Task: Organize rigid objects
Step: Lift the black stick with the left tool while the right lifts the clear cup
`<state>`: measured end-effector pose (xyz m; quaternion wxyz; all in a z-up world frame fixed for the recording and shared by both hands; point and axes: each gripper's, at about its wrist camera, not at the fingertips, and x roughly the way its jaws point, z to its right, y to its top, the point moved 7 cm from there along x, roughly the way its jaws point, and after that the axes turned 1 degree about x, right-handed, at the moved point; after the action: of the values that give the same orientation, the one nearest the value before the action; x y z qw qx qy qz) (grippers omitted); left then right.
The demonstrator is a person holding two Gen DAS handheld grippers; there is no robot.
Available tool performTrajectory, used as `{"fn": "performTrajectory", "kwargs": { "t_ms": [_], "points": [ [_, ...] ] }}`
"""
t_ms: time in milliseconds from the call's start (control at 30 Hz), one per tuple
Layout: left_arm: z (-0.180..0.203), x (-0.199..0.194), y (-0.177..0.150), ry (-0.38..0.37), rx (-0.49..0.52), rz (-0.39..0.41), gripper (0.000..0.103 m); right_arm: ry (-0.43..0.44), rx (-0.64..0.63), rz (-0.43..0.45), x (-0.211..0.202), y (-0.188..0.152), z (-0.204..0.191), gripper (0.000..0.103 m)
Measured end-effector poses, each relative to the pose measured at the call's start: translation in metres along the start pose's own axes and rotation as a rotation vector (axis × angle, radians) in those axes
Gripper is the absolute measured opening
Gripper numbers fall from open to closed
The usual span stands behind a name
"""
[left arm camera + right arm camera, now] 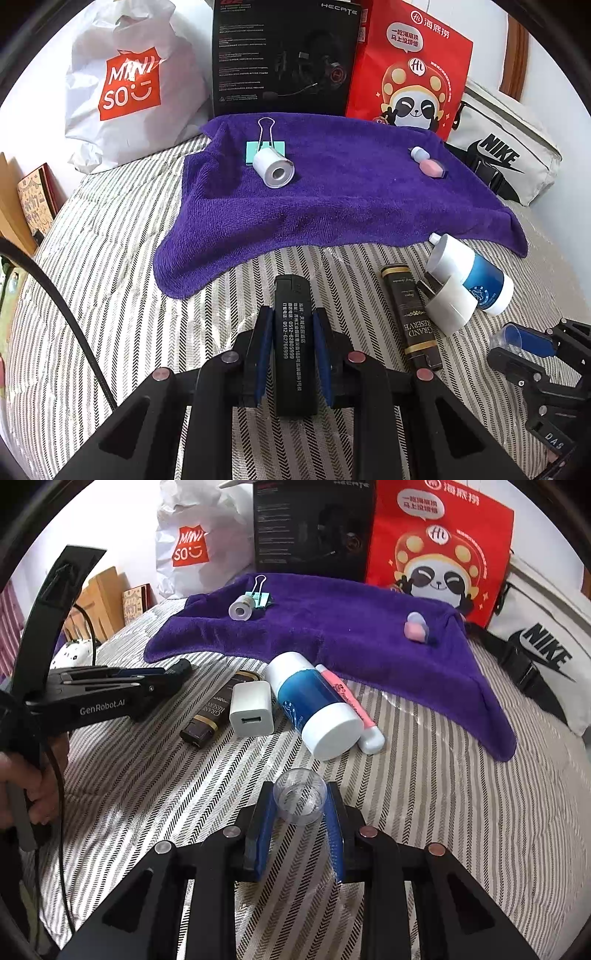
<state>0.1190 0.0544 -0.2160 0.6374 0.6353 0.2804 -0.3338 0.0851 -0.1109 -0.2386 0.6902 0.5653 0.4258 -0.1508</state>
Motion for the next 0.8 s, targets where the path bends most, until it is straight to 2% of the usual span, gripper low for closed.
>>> {"fn": "performTrajectory", "kwargs": {
  "t_ms": [100, 333, 567, 633, 800],
  "points": [
    [-0.001, 0.0, 0.0, 0.0, 0.0, 0.0, 0.021, -0.026, -0.018, 0.008, 0.0, -0.001, -0.002, 0.027],
    [-0.001, -0.001, 0.0, -0.008, -0.007, 0.003, 0.021, -0.012, -0.006, 0.008, 0.001, -0.002, 0.002, 0.027],
    [-0.007, -0.002, -0.001, -0.051, -0.045, 0.008, 0.021, -0.003, 0.001, 0.009, 0.001, -0.001, 0.001, 0.027],
    [-0.004, -0.001, -0.002, -0.032, -0.029, 0.005, 0.021, 0.0, 0.003, 0.009, 0.001, -0.001, 0.001, 0.027],
    [0.007, 0.0, -0.004, 0.073, 0.053, -0.006, 0.022, 0.011, 0.012, 0.01, 0.0, -0.001, 0.002, 0.028]
  ]
}}
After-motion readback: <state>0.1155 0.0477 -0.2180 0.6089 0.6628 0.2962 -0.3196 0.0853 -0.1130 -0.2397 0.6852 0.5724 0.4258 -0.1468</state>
